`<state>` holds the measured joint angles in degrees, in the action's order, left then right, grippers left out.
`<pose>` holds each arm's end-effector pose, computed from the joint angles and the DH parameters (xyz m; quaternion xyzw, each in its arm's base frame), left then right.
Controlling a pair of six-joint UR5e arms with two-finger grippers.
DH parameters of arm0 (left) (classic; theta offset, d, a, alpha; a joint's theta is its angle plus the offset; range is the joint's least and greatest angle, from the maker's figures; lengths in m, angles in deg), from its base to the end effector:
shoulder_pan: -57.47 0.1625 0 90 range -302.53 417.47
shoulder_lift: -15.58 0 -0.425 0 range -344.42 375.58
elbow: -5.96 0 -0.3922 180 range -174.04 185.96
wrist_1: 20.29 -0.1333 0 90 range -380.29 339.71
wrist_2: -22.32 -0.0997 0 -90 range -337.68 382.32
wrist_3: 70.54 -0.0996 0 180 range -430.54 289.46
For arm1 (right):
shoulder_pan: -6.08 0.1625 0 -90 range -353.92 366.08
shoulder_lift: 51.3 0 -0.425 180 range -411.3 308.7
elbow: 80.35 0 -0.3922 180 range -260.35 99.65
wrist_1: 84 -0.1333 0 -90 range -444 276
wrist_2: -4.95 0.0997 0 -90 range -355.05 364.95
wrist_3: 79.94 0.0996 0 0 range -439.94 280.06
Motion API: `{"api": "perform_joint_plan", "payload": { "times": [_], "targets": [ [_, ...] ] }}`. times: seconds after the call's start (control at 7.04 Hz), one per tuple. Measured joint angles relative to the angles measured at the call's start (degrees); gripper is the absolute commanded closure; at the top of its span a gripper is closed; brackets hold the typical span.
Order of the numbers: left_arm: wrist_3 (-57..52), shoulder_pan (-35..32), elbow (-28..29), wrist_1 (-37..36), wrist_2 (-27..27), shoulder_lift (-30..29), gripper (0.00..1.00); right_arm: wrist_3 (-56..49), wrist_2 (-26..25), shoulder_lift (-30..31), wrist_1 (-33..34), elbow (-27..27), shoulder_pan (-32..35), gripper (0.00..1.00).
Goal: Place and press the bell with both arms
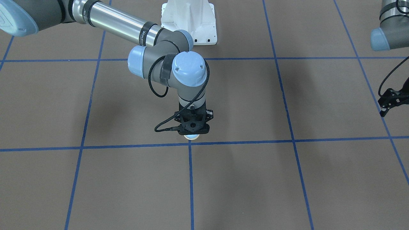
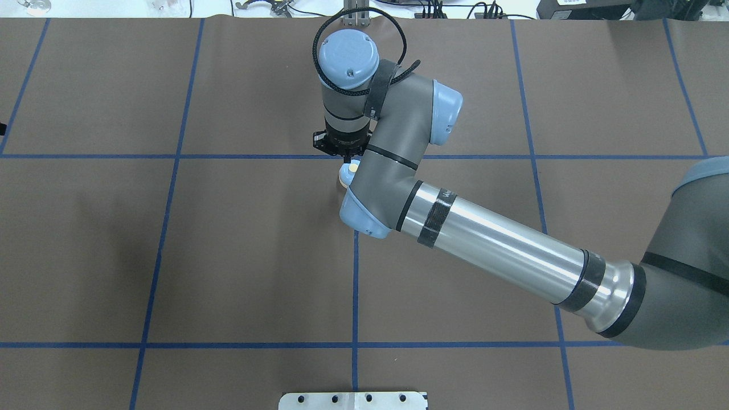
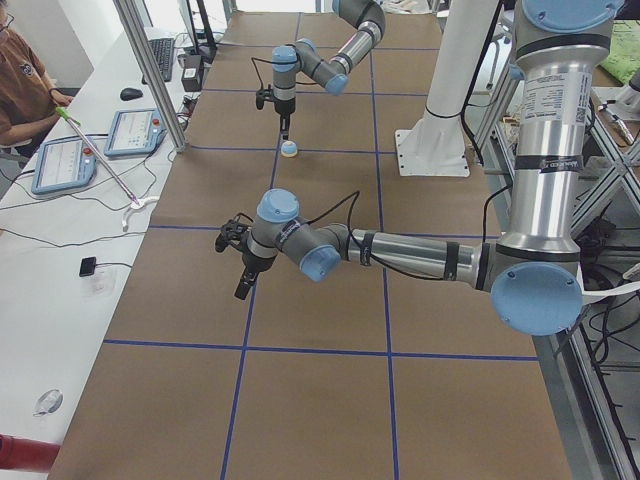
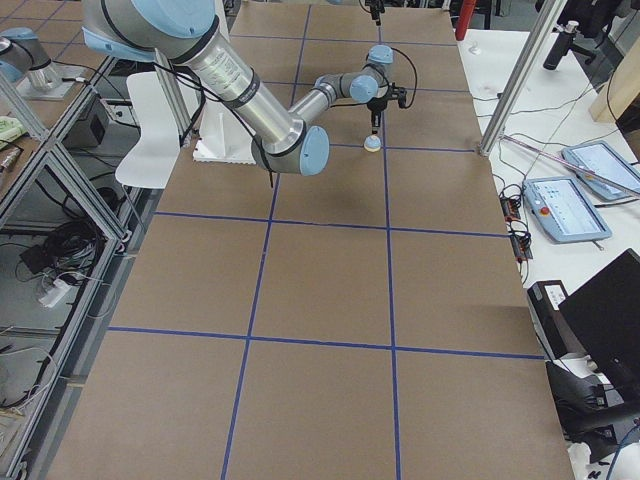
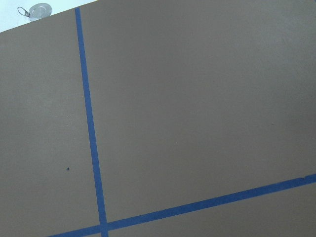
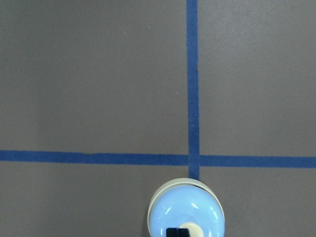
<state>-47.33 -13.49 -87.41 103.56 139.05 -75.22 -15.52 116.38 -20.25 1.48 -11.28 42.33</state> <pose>0.0894 -0.5303 0.5676 0.2168 0.3181 0.0418 0.9220 -0.5953 -0.5567 0.1410 0.0345 -0.3948 0.0180 0.9179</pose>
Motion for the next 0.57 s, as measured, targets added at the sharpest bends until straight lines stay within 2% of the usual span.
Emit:
{"api": "perform_joint_plan", "payload": {
  "times": [0.28,0.57],
  "targets": [
    [-0.1,-0.8,0.0,-0.2,1.8,0.2,0.00,-0.6,1.4,3.4,7.6,10.5,3.0,0.00],
    [-3.4,-3.8,0.0,-1.0,5.5,2.3,0.00,-10.6,8.6,16.7,11.0,26.2,10.7,0.00]
  ]
}}
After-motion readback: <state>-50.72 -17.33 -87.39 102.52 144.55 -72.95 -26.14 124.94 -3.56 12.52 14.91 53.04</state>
